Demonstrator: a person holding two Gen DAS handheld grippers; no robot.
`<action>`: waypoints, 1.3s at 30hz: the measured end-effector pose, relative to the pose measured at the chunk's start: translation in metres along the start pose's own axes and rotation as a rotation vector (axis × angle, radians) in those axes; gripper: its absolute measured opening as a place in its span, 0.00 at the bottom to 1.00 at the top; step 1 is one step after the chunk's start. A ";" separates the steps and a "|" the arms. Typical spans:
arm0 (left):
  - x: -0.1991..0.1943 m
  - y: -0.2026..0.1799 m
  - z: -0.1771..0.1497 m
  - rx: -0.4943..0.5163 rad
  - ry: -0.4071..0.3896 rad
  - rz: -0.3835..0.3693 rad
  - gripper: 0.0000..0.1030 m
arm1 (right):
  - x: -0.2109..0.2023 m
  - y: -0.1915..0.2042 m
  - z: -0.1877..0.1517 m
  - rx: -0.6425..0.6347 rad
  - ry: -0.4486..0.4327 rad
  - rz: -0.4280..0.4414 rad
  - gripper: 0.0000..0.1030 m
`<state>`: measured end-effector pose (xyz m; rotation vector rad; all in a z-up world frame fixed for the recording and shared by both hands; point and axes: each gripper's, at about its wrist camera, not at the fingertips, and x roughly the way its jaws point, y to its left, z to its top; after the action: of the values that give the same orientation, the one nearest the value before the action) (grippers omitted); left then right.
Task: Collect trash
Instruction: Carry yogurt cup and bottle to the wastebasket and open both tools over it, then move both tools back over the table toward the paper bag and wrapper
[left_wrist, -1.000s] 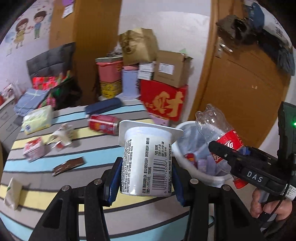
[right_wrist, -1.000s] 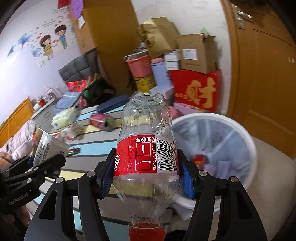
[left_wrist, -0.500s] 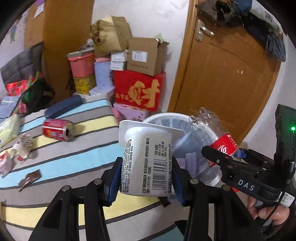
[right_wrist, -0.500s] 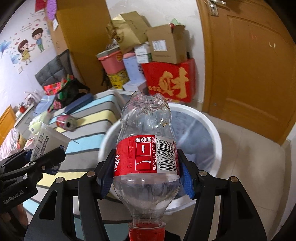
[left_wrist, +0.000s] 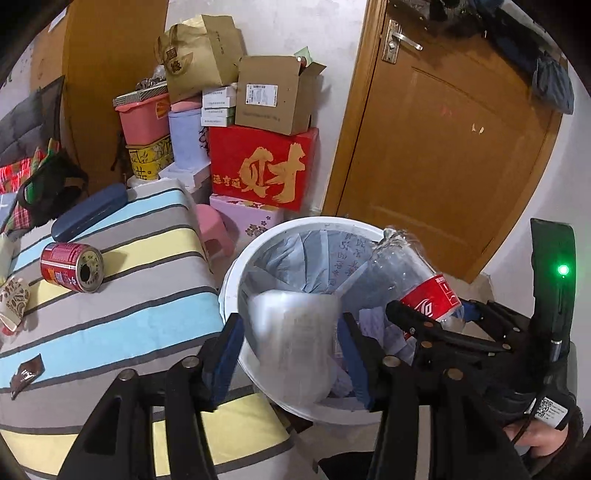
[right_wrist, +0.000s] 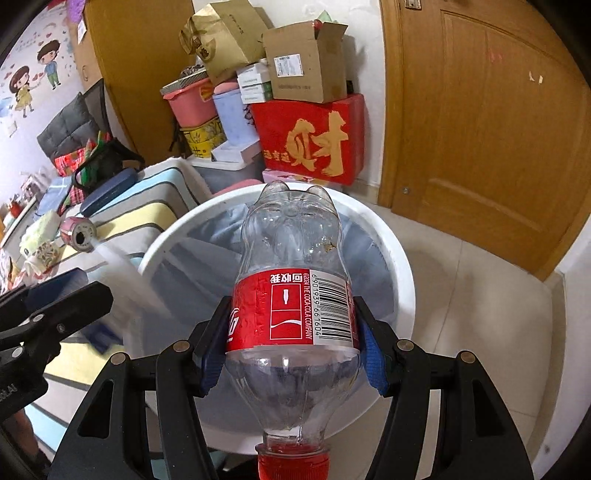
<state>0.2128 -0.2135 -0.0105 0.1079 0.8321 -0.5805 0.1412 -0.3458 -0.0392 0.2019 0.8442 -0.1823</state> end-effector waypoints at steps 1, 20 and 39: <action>0.000 0.000 0.000 0.001 -0.004 -0.002 0.59 | 0.000 -0.001 0.000 0.001 0.001 -0.007 0.61; -0.041 0.015 -0.010 -0.030 -0.058 0.033 0.64 | -0.021 0.008 0.000 0.025 -0.073 0.008 0.62; -0.114 0.055 -0.044 -0.087 -0.146 0.131 0.64 | -0.048 0.058 -0.009 -0.042 -0.143 0.101 0.62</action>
<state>0.1522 -0.1028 0.0352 0.0399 0.7012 -0.4235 0.1176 -0.2842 -0.0030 0.1889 0.6937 -0.0831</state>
